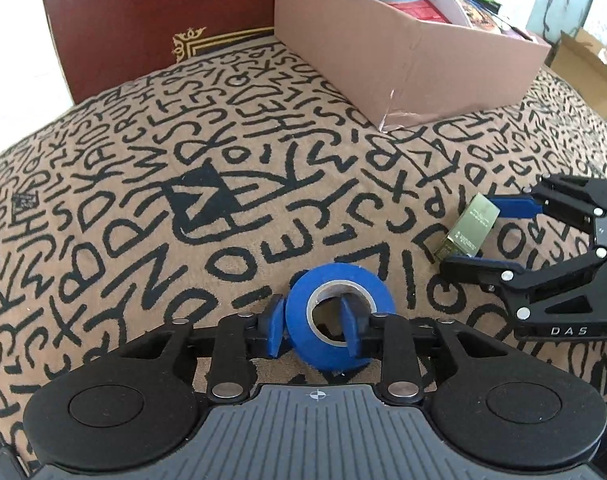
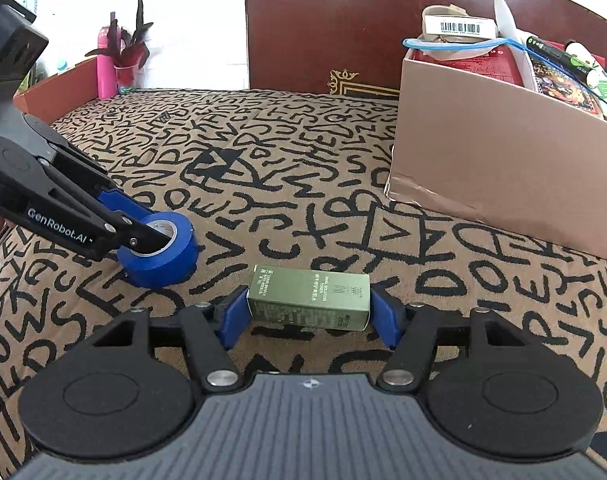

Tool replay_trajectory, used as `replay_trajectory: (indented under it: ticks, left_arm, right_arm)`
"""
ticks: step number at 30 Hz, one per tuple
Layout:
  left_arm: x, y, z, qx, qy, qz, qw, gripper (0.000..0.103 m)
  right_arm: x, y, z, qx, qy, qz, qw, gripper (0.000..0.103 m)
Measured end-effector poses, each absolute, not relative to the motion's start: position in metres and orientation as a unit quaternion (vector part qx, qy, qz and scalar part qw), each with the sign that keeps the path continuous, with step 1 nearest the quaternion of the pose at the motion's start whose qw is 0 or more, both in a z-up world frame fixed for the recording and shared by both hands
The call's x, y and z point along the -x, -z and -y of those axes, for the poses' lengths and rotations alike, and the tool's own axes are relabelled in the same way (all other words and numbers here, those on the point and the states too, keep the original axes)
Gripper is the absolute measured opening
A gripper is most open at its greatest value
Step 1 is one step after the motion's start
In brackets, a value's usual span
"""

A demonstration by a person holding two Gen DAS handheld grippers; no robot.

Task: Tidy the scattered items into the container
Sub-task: 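Carry the blue tape roll and green box over the cardboard box, then open the left tool to drop the tape while the right tool releases the green box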

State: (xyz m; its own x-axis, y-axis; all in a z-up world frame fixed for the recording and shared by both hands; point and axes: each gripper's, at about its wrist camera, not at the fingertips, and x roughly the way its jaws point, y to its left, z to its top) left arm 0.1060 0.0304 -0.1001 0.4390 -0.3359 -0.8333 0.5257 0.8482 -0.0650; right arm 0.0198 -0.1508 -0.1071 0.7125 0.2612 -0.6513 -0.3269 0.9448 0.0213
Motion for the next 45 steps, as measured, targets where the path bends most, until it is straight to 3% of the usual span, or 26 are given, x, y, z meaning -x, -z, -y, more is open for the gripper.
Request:
replay_trajectory:
  ticks: [6, 8, 16, 27, 37, 45]
  left_arm:
    - [-0.102, 0.101, -0.027, -0.107, 0.243, -0.454, 0.85, 0.041]
    - [-0.098, 0.101, -0.025, -0.116, 0.231, -0.449, 0.855, 0.017]
    - [-0.083, 0.081, -0.006, -0.083, 0.262, -0.44, 0.855, 0.016]
    - [-0.089, 0.002, 0.072, -0.058, 0.341, -0.356, 0.868, 0.017]
    - [-0.143, -0.071, 0.154, -0.069, 0.352, -0.282, 0.89, 0.017]
    - [-0.224, -0.081, 0.195, -0.02, 0.312, -0.281, 0.907, 0.017]
  right_arm:
    - [-0.019, 0.109, 0.153, 0.039, -0.157, -0.342, 0.925, 0.068]
    - [-0.016, 0.108, 0.154, 0.036, -0.16, -0.343, 0.925, 0.067]
    - [0.006, 0.081, 0.177, 0.029, -0.16, -0.308, 0.937, 0.067]
    - [0.014, 0.018, 0.243, 0.008, -0.13, -0.233, 0.964, 0.067]
    - [-0.035, -0.041, 0.308, 0.053, -0.066, -0.168, 0.982, 0.067]
    - [-0.121, -0.054, 0.363, 0.049, -0.027, -0.149, 0.987, 0.067]
